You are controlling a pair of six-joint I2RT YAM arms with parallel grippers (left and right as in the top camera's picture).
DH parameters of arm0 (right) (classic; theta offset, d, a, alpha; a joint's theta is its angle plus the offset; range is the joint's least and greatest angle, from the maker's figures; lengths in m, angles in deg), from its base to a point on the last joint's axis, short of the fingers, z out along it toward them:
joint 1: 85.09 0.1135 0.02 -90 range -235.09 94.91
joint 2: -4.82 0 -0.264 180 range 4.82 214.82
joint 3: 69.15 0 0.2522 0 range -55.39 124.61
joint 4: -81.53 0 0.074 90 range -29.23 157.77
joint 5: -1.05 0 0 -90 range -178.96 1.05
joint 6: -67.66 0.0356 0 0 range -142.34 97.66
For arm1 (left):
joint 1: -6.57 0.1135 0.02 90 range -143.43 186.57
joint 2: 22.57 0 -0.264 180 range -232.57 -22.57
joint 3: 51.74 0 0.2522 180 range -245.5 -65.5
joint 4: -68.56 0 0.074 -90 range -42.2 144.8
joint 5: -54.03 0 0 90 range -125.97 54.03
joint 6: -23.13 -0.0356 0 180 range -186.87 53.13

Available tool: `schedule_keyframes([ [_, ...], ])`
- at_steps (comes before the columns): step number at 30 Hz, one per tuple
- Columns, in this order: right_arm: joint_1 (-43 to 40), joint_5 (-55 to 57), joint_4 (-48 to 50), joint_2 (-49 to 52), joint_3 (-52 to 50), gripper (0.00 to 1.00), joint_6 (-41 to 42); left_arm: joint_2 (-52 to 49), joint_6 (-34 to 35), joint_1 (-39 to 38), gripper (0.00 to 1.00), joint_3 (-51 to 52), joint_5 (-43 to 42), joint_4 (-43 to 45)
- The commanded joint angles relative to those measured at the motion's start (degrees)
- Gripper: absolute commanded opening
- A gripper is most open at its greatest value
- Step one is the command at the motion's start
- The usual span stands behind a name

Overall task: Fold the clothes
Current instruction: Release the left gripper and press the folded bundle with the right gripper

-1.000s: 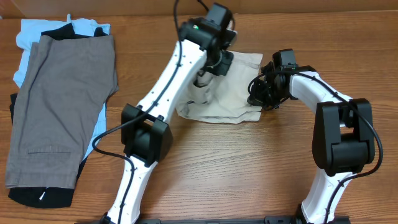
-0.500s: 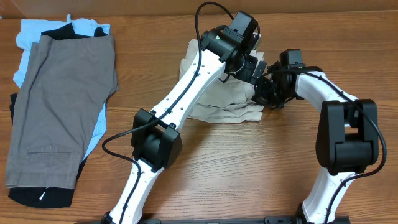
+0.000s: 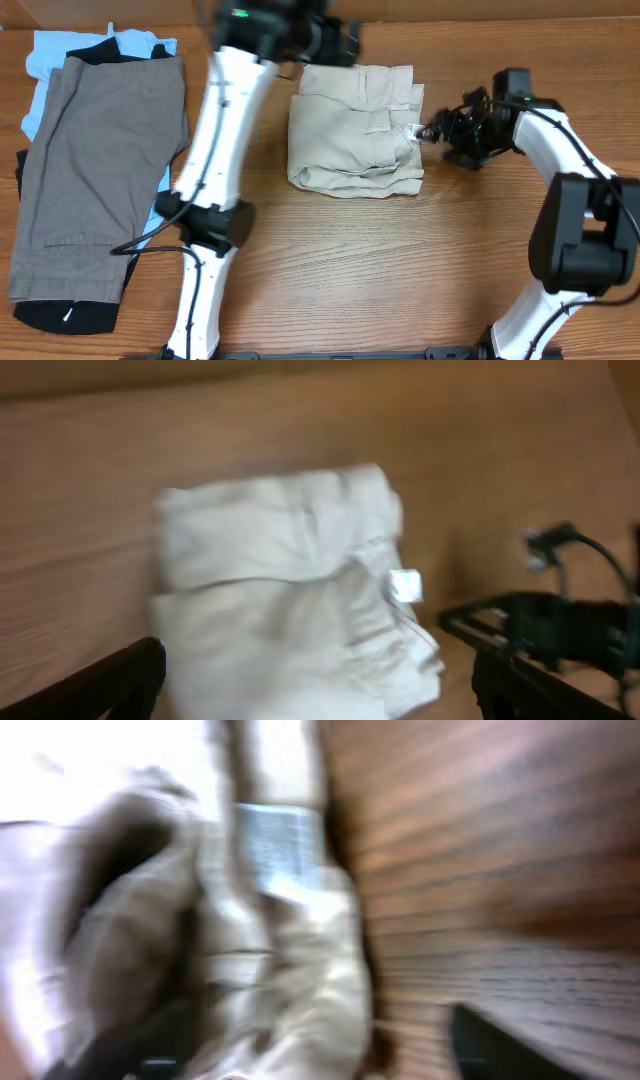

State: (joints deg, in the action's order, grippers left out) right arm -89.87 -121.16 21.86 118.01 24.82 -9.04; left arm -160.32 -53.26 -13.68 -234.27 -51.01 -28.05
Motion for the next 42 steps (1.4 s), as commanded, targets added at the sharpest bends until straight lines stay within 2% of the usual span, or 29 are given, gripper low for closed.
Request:
schedule_keyframes([
  [1,1.4,-0.5,1.1,-3.0,2.5,1.0,-2.0,1.7,0.6,3.8,1.0,-4.7,-1.1,-2.5],
  [6,4.8,3.7,3.8,-2.0,2.5,1.0,-1.3,1.7,0.5,7.8,1.0,-4.9,-1.0,-5.7],
  [12,10.5,17.1,5.7,-1.8,2.4,1.0,0.5,1.7,-1.2,9.8,1.0,-4.9,-0.6,-7.8],
  [18,14.2,27.1,6.6,-0.7,2.4,1.0,3.2,1.7,-1.2,9.8,1.0,-4.9,3.8,-9.9],
  [25,14.4,26.7,6.2,4.7,2.4,1.0,4.8,1.7,-2.0,9.8,1.0,-4.9,4.2,-11.3],
  [34,14.4,18.4,6.4,6.7,2.3,1.0,7.9,1.7,-2.0,9.7,1.0,-4.9,5.3,-11.8],
  [42,14.4,11.6,6.9,13.3,2.3,0.99,8.7,1.7,-2.0,9.7,1.0,-4.9,5.3,-12.3],
])
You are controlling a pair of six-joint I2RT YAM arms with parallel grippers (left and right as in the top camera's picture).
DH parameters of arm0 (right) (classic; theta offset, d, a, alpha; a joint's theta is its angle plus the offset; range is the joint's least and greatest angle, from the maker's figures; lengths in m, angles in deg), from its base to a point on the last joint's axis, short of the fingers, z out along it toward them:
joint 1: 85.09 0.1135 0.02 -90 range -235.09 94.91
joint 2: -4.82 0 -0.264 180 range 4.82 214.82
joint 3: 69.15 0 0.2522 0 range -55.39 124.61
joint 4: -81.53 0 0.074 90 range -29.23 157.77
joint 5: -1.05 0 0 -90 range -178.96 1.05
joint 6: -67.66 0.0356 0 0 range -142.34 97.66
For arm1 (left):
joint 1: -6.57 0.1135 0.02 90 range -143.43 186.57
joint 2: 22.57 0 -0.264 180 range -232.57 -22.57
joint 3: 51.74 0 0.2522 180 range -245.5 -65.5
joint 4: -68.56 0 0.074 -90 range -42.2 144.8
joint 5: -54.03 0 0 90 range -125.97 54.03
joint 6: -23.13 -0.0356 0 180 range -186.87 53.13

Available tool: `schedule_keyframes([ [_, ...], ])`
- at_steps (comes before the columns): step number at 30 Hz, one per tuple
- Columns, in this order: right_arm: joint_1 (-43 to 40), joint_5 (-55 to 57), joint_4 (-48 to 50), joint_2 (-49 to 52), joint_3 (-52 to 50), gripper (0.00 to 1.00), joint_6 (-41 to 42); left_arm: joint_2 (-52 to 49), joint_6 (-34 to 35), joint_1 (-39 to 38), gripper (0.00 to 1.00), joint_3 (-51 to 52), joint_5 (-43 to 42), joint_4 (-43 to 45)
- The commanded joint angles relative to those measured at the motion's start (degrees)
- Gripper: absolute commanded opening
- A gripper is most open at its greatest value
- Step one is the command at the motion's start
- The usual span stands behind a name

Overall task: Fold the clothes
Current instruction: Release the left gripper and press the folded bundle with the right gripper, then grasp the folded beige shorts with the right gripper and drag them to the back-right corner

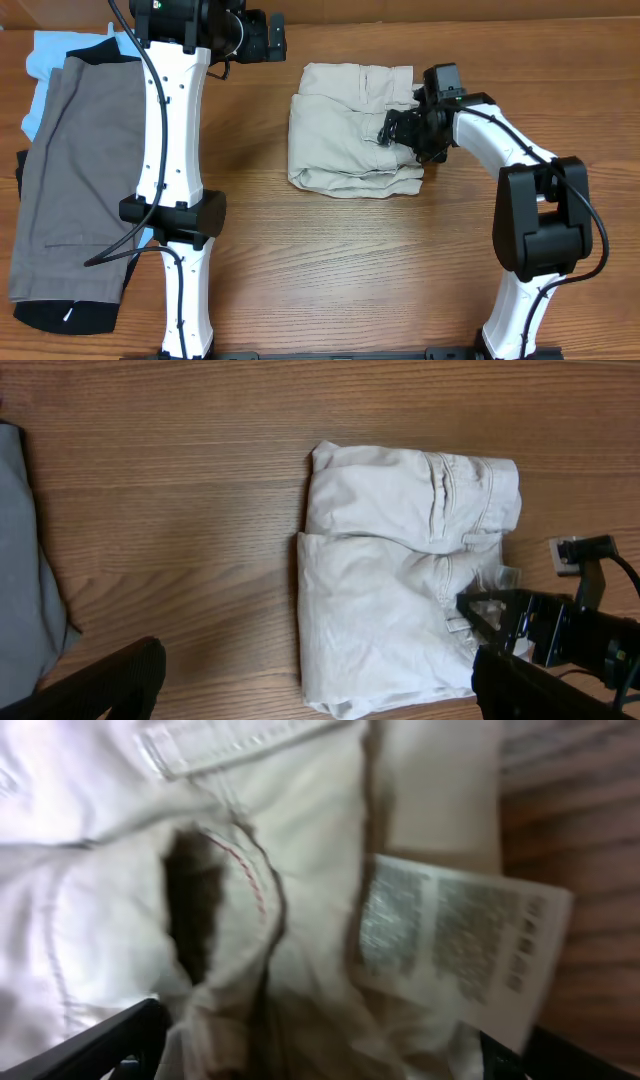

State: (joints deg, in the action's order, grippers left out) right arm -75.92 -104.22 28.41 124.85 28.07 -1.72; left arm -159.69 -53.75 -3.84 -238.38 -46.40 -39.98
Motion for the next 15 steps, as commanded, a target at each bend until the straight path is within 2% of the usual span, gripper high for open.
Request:
schedule_keyframes([
  [1,0.3,-5.6,0.6,7.1,-0.9,0.96,1.5,1.0,-1.5,-0.2,1.0,-0.7,0.7,-0.6],
  [3,0.0,-6.2,1.0,8.2,-1.0,0.89,2.0,1.0,-1.5,-0.2,1.0,-0.7,0.7,-0.9],
  [9,-0.3,-9.8,4.0,8.7,-0.9,0.49,2.0,1.0,-1.5,-0.3,1.0,-0.5,0.7,-1.0],
  [11,-0.4,-10.4,4.6,8.8,-0.9,0.32,2.0,0.8,-1.5,-0.5,1.0,-0.4,0.7,-1.0],
  [14,-0.5,-10.4,4.6,8.8,-0.9,0.14,2.0,0.4,-1.5,-1.0,1.0,-0.3,0.7,-1.1],
  [15,-0.7,-10.5,4.6,8.8,-0.9,0.04,1.9,0.2,-1.5,-1.3,1.0,-0.2,0.7,-1.1],
])
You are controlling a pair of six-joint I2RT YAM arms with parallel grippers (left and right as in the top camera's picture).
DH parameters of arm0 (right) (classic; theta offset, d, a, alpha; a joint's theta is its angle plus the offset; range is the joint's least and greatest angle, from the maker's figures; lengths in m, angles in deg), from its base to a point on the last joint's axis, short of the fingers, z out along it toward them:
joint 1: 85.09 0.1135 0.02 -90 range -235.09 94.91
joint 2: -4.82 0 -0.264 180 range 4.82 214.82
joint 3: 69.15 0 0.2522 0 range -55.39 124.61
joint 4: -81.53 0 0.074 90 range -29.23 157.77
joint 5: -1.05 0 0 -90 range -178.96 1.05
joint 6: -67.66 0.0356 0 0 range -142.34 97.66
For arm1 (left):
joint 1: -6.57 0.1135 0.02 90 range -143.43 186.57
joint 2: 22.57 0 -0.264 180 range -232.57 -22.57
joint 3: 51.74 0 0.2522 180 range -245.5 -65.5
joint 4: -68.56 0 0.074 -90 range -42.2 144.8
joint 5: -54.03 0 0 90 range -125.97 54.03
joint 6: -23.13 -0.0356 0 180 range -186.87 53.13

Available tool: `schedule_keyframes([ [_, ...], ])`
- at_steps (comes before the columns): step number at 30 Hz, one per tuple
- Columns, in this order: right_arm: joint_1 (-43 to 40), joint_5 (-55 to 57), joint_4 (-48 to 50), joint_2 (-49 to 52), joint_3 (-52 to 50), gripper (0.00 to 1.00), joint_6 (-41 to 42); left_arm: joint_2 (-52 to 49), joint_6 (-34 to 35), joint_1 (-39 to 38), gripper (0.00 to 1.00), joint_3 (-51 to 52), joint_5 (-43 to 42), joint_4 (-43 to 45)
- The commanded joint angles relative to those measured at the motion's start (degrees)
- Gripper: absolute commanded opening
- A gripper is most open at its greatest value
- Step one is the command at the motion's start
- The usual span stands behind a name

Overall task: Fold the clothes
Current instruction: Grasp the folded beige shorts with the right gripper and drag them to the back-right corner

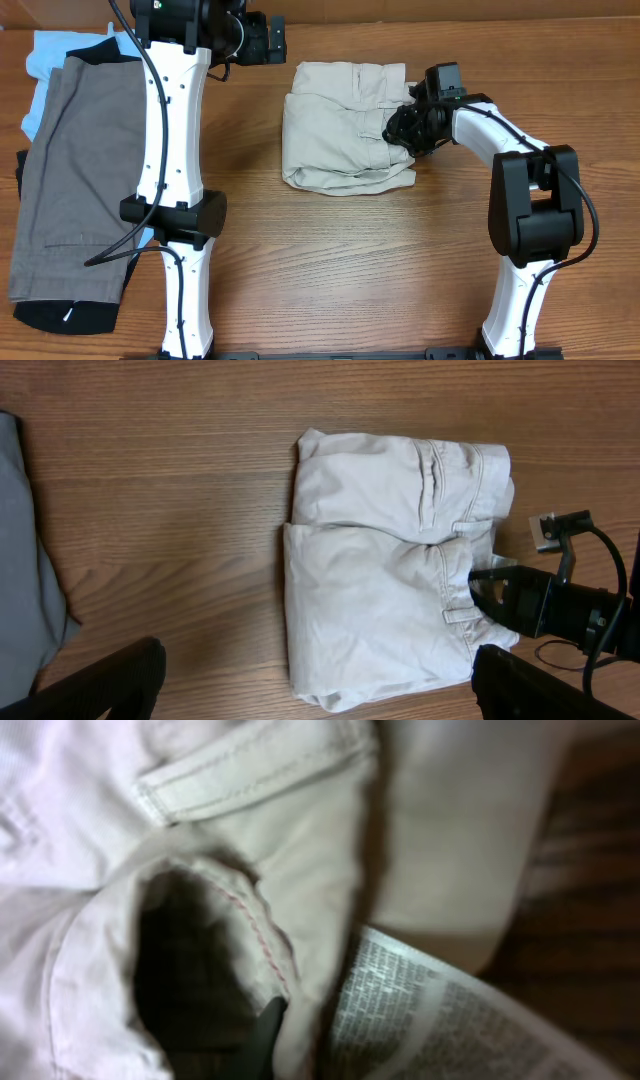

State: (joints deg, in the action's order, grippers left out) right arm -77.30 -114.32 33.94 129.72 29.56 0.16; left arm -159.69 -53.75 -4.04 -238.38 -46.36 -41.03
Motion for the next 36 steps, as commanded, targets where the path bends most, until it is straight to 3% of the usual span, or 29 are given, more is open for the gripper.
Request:
schedule_keyframes([
  [1,0.6,-0.5,-0.9,3.9,-2.4,0.04,0.1,0.0,-1.5,-1.2,1.0,-0.1,0.7,0.0],
  [12,-8.1,-15.5,-0.1,3.8,4.2,0.04,0.3,-0.6,-1.5,-1.9,1.0,0.5,0.7,0.0],
  [20,-19.9,-15.8,4.0,3.8,8.8,0.04,8.7,-0.6,-1.5,-1.9,1.0,0.5,0.7,0.4],
  [30,-37.0,-9.7,9.6,3.8,8.8,0.04,27.9,-0.6,-1.3,-1.9,1.0,0.5,0.7,2.3],
  [36,-39.3,-5.4,15.9,3.8,8.8,0.04,42.1,-0.6,-1.3,-1.9,1.0,0.6,0.7,2.5],
])
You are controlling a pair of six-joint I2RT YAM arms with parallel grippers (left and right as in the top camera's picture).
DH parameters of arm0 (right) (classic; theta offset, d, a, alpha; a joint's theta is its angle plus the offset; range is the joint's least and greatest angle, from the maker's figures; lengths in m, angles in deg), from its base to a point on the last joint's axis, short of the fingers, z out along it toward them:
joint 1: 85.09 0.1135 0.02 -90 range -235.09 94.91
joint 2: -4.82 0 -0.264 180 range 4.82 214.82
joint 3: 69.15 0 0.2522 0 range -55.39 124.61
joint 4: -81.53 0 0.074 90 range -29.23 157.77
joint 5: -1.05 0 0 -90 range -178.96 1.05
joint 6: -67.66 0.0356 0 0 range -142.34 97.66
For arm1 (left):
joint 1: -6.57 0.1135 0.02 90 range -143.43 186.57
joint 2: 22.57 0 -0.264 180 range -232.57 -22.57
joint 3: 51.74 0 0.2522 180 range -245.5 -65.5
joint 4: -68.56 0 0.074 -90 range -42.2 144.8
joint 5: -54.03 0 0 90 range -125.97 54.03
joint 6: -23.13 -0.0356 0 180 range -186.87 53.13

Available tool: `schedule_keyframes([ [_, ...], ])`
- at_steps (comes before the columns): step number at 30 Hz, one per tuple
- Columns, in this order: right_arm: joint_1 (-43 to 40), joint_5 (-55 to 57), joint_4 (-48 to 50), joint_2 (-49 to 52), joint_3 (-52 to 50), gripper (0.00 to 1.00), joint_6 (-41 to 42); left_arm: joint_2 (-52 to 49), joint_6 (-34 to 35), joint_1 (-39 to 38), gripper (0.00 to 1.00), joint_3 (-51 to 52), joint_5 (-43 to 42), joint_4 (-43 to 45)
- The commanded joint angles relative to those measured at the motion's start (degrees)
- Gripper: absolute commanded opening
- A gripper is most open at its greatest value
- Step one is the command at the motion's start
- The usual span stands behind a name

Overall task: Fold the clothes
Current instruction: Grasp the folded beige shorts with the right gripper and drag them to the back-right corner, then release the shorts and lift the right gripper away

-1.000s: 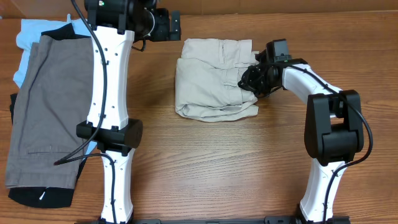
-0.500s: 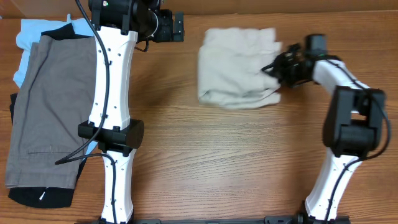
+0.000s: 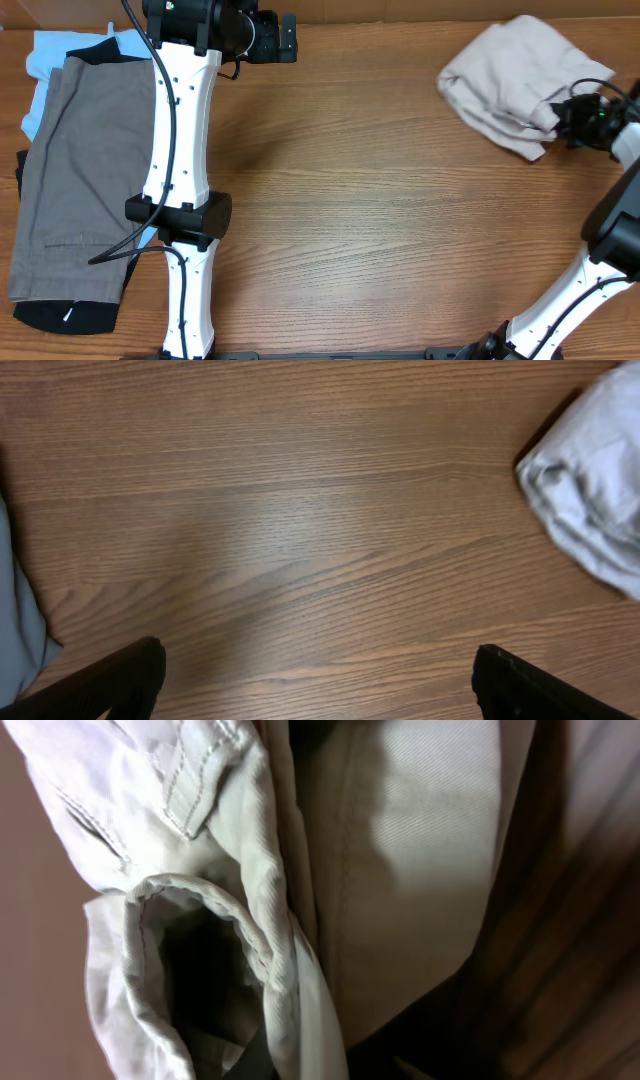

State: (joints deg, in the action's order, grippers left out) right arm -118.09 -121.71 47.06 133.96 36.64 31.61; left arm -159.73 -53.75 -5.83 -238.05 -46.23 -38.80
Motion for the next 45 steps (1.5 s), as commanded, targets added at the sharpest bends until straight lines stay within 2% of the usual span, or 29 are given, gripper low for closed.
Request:
schedule_keyframes([
  [1,2.1,2.3,4.8,-0.4,1.7,0.04,12.9,-0.5,-1.3,-0.2,1.0,0.2,0.6,0.2],
  [8,10.1,11.8,12.8,-0.4,1.7,0.04,32.0,-0.5,-1.3,-0.2,1.0,0.3,0.6,1.6],
  [11,14.0,16.5,15.5,-0.4,1.7,0.04,36.5,-0.5,-1.3,-0.2,1.0,0.3,0.6,2.1],
  [17,18.5,28.0,17.4,-0.4,1.7,0.04,38.0,-0.6,-1.3,-0.2,1.0,0.3,0.6,2.4],
  [20,18.6,28.6,17.6,-0.4,1.7,0.04,37.5,-0.7,-1.3,-0.2,1.0,0.3,0.6,2.5],
  [21,18.3,28.2,17.7,-0.4,1.7,0.12,37.1,-0.8,-1.3,-0.2,1.0,0.3,0.6,2.5],
  [22,17.9,27.2,17.9,-0.5,1.7,0.22,35.9,-1.0,-1.3,-0.2,1.0,0.3,0.6,2.6],
  [24,17.0,23.7,19.0,-0.5,1.7,0.5,32.3,-1.2,-1.3,-0.2,1.0,0.3,0.6,2.6],
  [25,16.6,21.6,19.2,-0.5,1.7,0.59,30.9,-1.3,-1.3,-0.2,1.0,0.3,0.6,2.6],
  [32,12.2,5.7,12.9,-2.7,1.7,0.67,20.3,-1.4,-1.3,-0.2,1.0,0.3,0.5,2.6],
  [33,11.7,4.3,12.5,-3.1,1.7,0.72,16.2,-1.4,-1.3,-0.2,1.0,0.3,0.5,2.6],
  [35,10.6,0.0,11.4,-4.5,1.7,0.89,6.7,-1.4,-1.3,-0.2,1.0,0.3,0.6,2.6],
  [37,9.6,-2.2,8.3,-5.9,1.7,0.98,0.6,-1.4,-1.3,-0.2,1.0,0.3,0.5,2.6],
  [41,7.2,-2.1,-0.6,-9.9,1.7,1.0,-12.2,-1.4,-1.3,-0.2,1.0,0.3,0.5,2.6],
  [45,7.1,-2.9,-2.4,-14.1,1.7,1.0,-34.9,-1.4,-1.3,-0.2,1.0,0.3,0.5,2.6],
])
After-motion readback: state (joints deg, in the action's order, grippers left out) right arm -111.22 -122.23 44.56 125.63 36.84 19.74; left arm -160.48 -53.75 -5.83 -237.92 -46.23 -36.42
